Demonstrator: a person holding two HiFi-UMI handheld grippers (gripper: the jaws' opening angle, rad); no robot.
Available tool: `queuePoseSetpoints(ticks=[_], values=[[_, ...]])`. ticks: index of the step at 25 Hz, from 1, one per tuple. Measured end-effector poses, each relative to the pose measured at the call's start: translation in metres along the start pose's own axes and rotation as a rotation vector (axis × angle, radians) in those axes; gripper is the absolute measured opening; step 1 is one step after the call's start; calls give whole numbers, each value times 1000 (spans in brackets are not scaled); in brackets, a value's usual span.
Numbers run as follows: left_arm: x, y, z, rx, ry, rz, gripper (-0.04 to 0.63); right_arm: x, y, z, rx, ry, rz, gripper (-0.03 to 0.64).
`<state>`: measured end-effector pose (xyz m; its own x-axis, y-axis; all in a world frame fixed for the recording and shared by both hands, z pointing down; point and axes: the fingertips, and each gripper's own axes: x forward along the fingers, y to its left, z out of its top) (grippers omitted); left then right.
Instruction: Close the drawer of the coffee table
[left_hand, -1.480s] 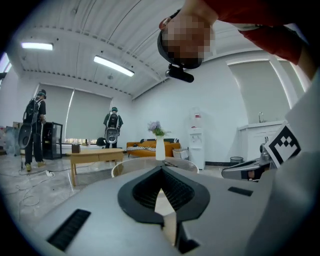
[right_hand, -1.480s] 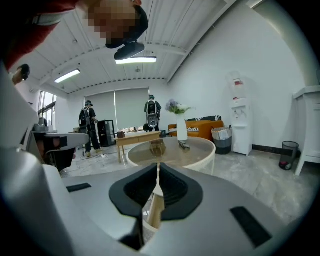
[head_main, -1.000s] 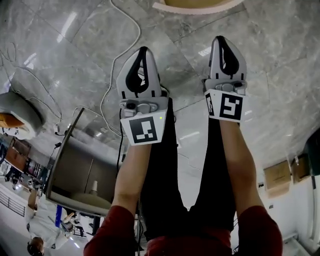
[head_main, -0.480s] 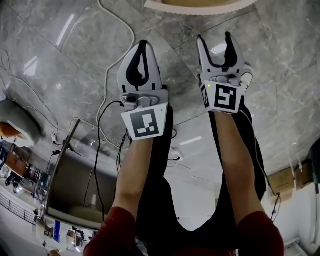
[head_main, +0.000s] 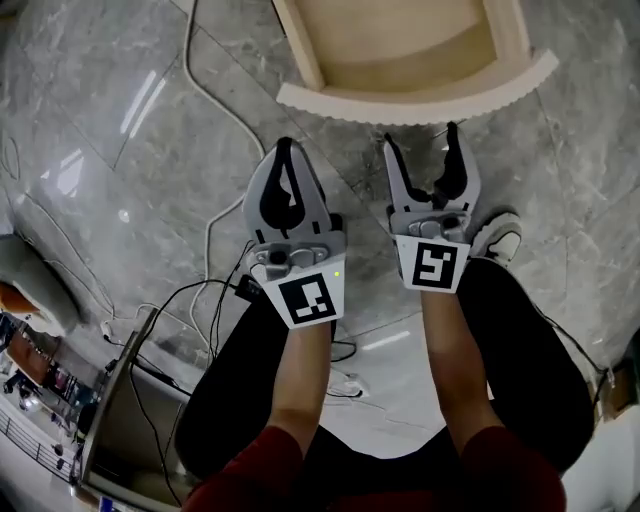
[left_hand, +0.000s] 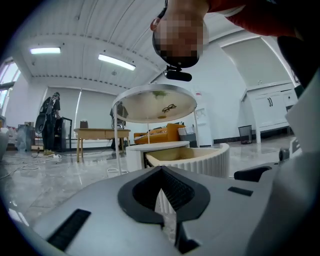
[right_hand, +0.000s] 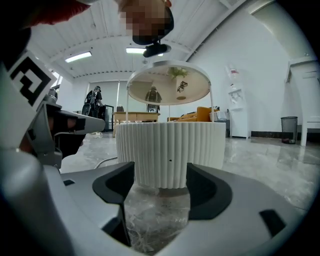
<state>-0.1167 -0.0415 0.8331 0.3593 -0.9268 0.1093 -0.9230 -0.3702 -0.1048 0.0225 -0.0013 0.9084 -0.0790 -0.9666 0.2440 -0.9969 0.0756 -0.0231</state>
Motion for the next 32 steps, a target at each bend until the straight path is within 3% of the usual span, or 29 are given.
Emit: queuePoseSetpoints(ticks=[5,12,24,32], values=[[9,6,-28,-5,-73,55,12,4,-9,-24,0,-76,-11,308],[12,9,-46,-46,-135,96,12,0,-18,-26,-38,-153,2,308],[15,22,-50,-69,-134,127,14,17,-13,-11,-67,-217,4,308],[14,23,-50,-84,-136,133,12,30,-12,-11,-77,-189,-32,308]])
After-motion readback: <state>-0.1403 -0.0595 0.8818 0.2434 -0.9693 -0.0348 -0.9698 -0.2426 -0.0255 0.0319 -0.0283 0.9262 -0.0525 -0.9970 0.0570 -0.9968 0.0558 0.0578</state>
